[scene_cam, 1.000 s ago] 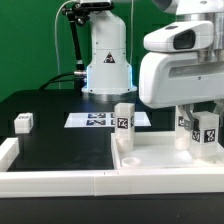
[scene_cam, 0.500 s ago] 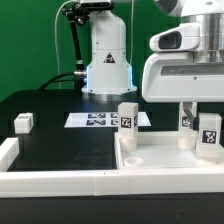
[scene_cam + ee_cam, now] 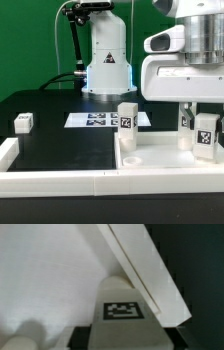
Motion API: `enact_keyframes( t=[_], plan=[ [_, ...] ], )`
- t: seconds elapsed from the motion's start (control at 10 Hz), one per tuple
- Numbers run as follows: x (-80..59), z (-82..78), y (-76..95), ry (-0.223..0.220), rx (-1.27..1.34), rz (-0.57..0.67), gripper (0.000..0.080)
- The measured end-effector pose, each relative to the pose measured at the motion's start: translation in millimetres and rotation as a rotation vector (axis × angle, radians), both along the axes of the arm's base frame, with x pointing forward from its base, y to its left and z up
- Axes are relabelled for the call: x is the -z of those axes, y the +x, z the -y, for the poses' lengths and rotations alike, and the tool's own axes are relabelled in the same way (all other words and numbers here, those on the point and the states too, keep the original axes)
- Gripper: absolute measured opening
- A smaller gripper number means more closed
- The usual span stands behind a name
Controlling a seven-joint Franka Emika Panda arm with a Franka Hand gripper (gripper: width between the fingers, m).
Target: Assemble square table
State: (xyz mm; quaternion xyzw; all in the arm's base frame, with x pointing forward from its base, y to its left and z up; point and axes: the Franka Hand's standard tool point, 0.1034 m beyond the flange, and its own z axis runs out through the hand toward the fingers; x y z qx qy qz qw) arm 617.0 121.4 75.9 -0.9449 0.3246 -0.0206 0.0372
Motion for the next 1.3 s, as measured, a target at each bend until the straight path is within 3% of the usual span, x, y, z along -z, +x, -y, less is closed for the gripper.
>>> enact_keyframes(
  t=[0.4, 0.5, 0.6, 0.7, 1.3],
  plan=[
    [0.1, -0.3, 1.0, 0.004, 0.057, 0.007, 0.0290],
    [-0.2, -0.4, 1.0, 0.000, 0.017, 0.007, 0.0463],
    [-0.9, -0.8, 1.3, -0.003, -0.027, 0.006, 0.0584],
    [-1.0, -0.5, 1.5, -0.008, -0.107, 0.011, 0.0629],
    [-1.1, 5.3, 2.8, -0.042, -0.587, 0.038, 0.0649]
  ],
)
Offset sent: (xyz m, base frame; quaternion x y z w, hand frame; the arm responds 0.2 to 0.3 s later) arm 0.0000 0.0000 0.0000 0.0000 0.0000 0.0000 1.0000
